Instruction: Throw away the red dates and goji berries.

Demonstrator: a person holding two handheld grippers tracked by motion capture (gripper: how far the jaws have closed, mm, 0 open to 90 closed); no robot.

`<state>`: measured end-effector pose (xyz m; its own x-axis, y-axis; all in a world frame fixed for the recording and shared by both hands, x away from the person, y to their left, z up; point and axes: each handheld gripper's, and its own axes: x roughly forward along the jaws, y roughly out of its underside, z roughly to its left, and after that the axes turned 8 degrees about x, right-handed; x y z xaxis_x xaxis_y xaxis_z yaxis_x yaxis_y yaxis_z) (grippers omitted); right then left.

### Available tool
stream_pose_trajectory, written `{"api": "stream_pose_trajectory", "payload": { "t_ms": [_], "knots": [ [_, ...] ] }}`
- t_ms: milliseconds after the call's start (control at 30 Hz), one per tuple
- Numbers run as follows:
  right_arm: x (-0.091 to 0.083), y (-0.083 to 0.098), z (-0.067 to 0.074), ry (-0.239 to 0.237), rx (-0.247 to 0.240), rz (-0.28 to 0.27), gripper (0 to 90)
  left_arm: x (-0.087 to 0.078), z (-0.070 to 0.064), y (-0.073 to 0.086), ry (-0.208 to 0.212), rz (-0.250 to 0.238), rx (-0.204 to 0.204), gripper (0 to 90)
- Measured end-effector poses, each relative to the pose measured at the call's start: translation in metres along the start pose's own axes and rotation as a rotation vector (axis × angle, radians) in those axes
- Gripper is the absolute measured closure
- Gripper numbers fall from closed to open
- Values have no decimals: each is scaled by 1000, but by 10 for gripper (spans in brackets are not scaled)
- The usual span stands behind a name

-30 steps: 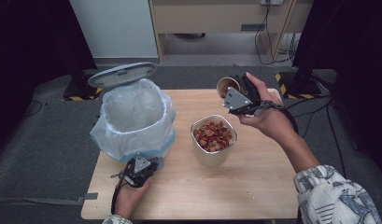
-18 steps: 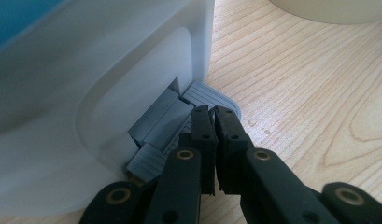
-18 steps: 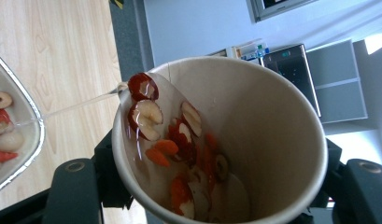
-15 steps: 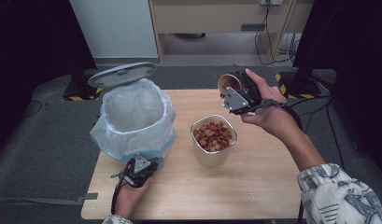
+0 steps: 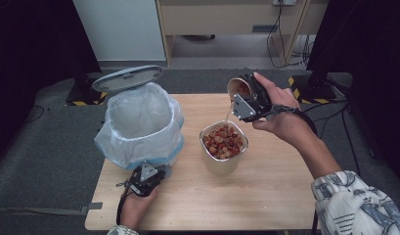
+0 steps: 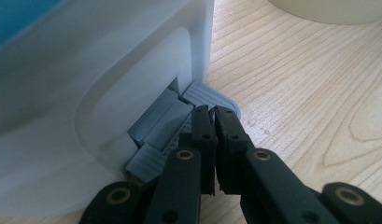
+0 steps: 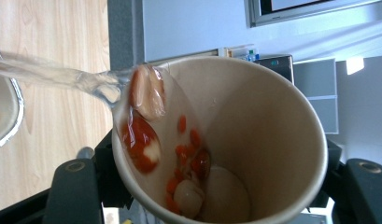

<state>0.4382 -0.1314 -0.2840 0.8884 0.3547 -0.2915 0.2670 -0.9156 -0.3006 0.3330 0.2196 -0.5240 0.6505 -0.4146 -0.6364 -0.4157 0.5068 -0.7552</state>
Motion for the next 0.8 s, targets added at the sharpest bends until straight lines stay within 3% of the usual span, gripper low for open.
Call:
{"api": "stream_pose_trajectory", "payload": {
  "t_ms": [800],
  "knots": [
    [-3,-4,-4,23,-37,-3,303,0,0,0,3,-1,-2,863]
  ]
}}
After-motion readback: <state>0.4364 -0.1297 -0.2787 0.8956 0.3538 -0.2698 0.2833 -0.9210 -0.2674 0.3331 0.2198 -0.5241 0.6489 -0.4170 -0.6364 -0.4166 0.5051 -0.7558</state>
